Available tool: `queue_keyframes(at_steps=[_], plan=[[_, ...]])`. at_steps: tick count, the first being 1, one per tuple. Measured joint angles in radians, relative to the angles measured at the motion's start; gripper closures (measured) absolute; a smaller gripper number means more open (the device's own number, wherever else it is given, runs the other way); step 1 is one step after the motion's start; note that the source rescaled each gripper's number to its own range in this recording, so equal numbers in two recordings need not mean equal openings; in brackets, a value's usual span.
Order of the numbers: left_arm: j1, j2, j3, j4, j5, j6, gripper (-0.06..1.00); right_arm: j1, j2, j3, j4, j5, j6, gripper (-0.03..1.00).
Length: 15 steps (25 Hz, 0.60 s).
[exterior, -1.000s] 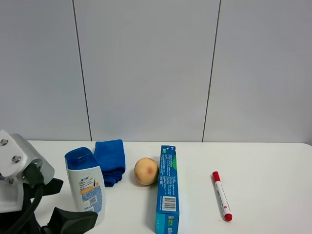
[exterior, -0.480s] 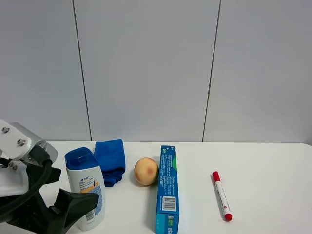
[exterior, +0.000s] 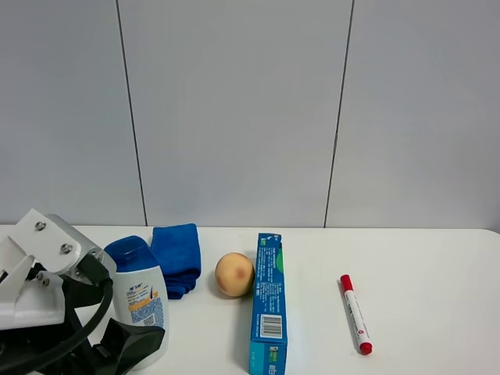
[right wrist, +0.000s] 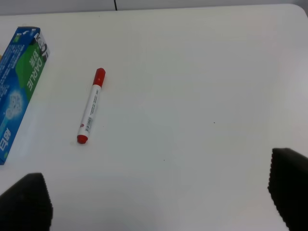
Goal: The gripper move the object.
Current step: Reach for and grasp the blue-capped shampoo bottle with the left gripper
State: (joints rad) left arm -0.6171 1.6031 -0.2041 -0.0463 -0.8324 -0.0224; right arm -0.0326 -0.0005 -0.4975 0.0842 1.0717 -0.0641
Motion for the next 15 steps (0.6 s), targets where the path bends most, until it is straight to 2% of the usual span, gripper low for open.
queue_keyframes(at_steps=[4, 8, 15], plan=[[0.0, 0.001, 0.0, -0.003, -0.018, 0.003, -0.06, 0.0, 0.0, 0.0, 0.0, 0.0, 0.0, -0.03], [0.001, 0.001, 0.0, -0.047, -0.061, 0.04, -0.06, 0.0, 0.0, 0.0, 0.0, 0.0, 0.0, -0.03], [0.039, 0.001, 0.0, -0.061, -0.093, 0.052, -0.06, 0.0, 0.0, 0.0, 0.0, 0.0, 0.0, -0.03]])
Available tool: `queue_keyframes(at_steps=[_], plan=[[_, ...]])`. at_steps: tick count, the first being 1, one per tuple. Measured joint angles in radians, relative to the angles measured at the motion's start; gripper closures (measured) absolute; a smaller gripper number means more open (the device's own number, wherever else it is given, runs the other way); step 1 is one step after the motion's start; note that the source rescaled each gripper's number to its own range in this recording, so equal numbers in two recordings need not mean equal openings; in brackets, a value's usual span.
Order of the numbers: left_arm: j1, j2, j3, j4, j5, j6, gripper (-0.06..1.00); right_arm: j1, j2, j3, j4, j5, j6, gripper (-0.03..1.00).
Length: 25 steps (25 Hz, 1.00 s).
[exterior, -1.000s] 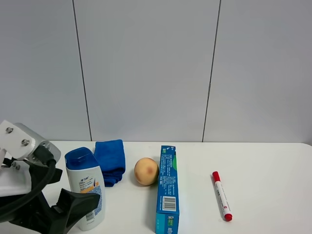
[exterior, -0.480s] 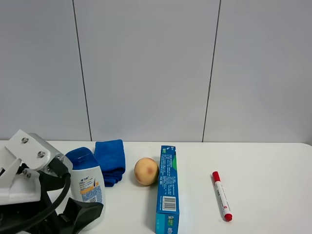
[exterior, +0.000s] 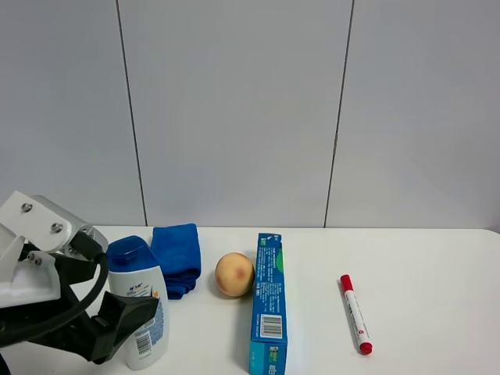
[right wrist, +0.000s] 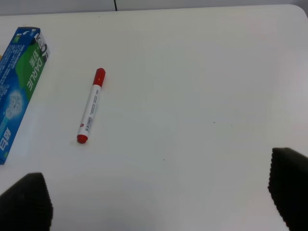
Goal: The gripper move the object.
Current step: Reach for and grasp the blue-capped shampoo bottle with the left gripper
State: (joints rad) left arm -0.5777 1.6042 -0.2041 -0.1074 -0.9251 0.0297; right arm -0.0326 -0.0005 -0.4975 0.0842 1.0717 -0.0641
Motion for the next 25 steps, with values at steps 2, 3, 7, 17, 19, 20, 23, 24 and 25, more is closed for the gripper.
queue_keyframes(at_steps=[2, 3, 7, 17, 19, 20, 23, 24, 25], plan=[[0.0, 0.0, 0.0, 0.0, -0.014, 0.0, -0.06, 0.0, 0.0, 0.0, 0.0, 0.0, 0.0, -0.03], [0.0, 0.0, 0.0, 0.0, -0.019, 0.0, -0.06, 0.0, 0.0, 0.0, 0.0, 0.0, 0.0, -0.03], [0.0, 0.005, 0.0, -0.001, -0.031, 0.0, -0.06, 0.0, 0.0, 0.0, 0.0, 0.0, 0.0, -0.03], [0.0, 0.089, -0.001, -0.001, -0.065, 0.0, -0.06, 0.0, 0.0, 0.0, 0.0, 0.0, 0.0, -0.03], [0.0, 0.09, -0.001, -0.001, -0.072, 0.0, -0.06, 0.0, 0.0, 0.0, 0.0, 0.0, 0.0, -0.03], [0.0, 0.09, -0.001, -0.001, -0.076, 0.0, -0.06, 0.0, 0.0, 0.0, 0.0, 0.0, 0.0, -0.03], [0.0, 0.09, -0.001, -0.001, -0.086, 0.0, -0.06, 0.0, 0.0, 0.0, 0.0, 0.0, 0.0, -0.03], [0.0, 0.09, -0.003, -0.001, -0.085, 0.0, -0.06, 0.0, 0.0, 0.0, 0.0, 0.0, 0.0, -0.03], [0.0, 0.09, -0.011, -0.001, -0.082, 0.0, -0.06, 0.0, 0.0, 0.0, 0.0, 0.0, 0.0, -0.03]])
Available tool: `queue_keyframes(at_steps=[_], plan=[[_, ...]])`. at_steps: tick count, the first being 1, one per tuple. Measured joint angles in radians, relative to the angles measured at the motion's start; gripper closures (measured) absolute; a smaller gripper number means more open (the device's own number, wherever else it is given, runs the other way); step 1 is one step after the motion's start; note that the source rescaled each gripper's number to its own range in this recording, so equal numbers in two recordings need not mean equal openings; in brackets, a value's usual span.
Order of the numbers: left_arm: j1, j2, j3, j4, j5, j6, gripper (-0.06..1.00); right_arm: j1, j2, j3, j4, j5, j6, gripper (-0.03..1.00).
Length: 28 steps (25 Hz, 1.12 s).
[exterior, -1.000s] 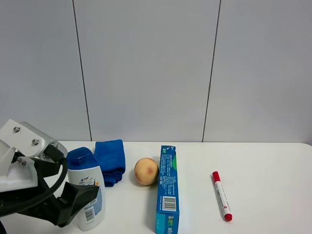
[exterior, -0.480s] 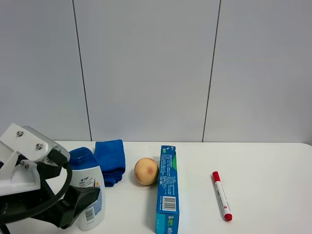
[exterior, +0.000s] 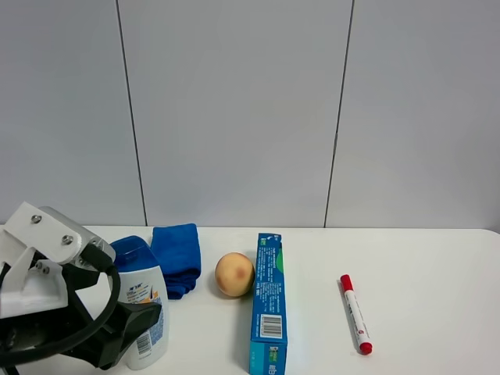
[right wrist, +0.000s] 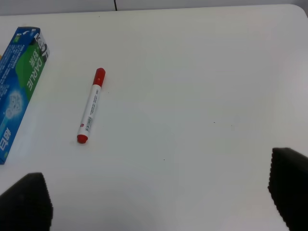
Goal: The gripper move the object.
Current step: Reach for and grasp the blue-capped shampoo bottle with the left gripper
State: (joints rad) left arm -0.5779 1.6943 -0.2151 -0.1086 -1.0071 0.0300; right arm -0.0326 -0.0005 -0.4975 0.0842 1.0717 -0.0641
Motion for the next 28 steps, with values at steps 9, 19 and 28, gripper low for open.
queue_keyframes(at_steps=[9, 19, 28], plan=[[0.0, 0.048, -0.07, 0.031, 0.007, -0.019, -0.06, 0.0, 0.0, 0.0, 0.0, 0.0, 0.0, -0.03], [0.0, 0.062, -0.07, 0.038, 0.008, -0.03, -0.06, 0.0, 0.0, 0.0, 0.0, 0.0, 0.0, -0.03], [0.0, 0.097, -0.071, 0.056, 0.004, -0.03, 0.07, 0.0, 0.0, 0.0, 0.0, 0.0, 0.0, -0.03]])
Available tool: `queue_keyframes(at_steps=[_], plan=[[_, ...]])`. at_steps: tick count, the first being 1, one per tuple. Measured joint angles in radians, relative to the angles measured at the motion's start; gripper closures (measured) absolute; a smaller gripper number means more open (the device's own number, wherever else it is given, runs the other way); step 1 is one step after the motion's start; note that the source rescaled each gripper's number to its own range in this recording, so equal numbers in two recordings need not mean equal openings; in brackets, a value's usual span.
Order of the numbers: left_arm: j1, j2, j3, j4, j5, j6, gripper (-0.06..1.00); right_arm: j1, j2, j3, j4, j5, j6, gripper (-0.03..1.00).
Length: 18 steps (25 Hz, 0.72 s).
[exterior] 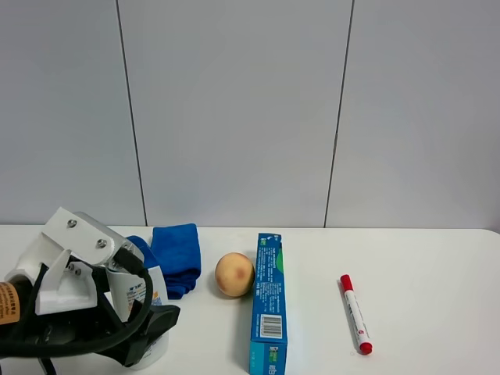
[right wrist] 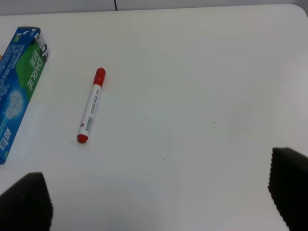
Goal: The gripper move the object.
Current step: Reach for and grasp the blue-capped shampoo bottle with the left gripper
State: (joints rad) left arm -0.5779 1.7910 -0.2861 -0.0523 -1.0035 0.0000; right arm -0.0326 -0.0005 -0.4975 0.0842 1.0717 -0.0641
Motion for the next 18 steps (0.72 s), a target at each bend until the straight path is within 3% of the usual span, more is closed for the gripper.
queue_keyframes(at_steps=[18], plan=[[0.0, 0.001, -0.001, 0.004, -0.012, 0.0, 0.09, 0.0, 0.0, 0.0, 0.0, 0.0, 0.0, -0.03]])
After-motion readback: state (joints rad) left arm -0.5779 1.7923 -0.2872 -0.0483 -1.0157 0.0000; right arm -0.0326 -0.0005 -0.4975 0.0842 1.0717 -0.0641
